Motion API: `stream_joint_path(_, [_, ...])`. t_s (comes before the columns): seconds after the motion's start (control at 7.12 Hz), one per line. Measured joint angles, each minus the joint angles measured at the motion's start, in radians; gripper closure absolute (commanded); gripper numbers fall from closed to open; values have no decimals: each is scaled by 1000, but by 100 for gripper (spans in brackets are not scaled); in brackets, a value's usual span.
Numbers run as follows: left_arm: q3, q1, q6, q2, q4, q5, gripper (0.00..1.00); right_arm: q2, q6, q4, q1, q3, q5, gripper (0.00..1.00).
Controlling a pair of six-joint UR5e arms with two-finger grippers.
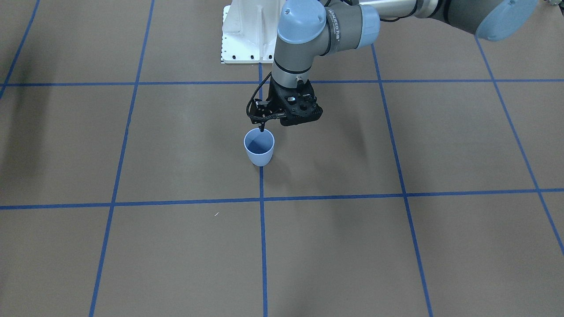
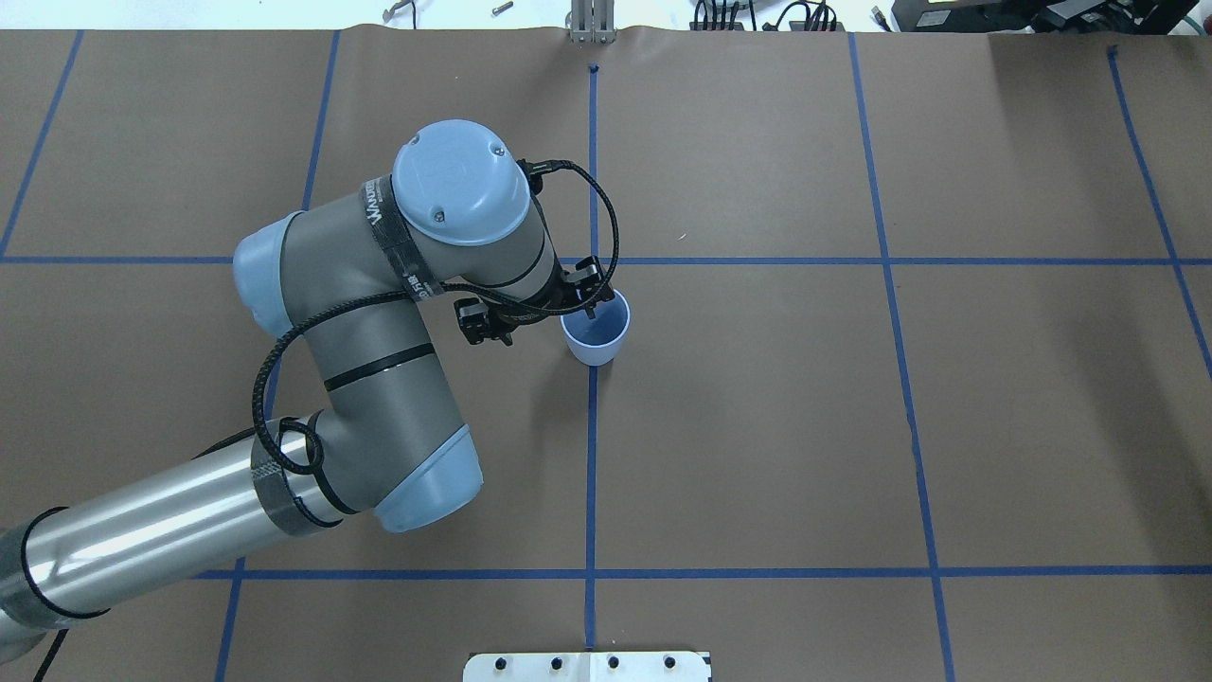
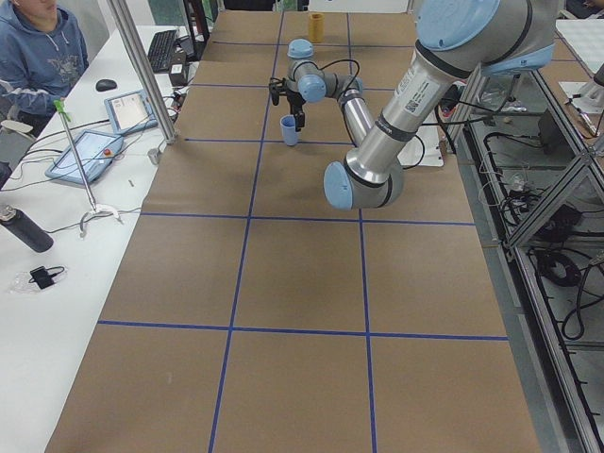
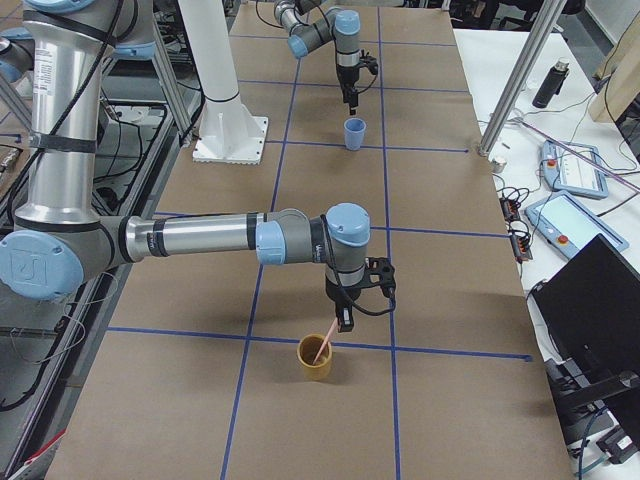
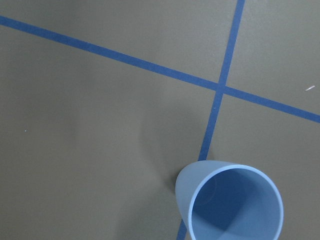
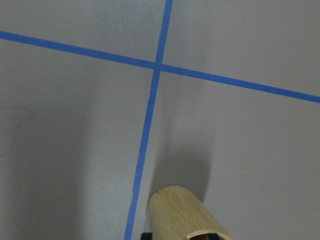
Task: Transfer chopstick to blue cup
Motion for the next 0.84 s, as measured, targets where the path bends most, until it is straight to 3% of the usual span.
stream_joint_path(0.56, [0,2,-20,1,-1,6,2,-2,-25,-29,4,7,-2,100])
stream_joint_path(0.84, [2,7,-22,4,-4,21,2,52,-91,-144,55,32,4,100])
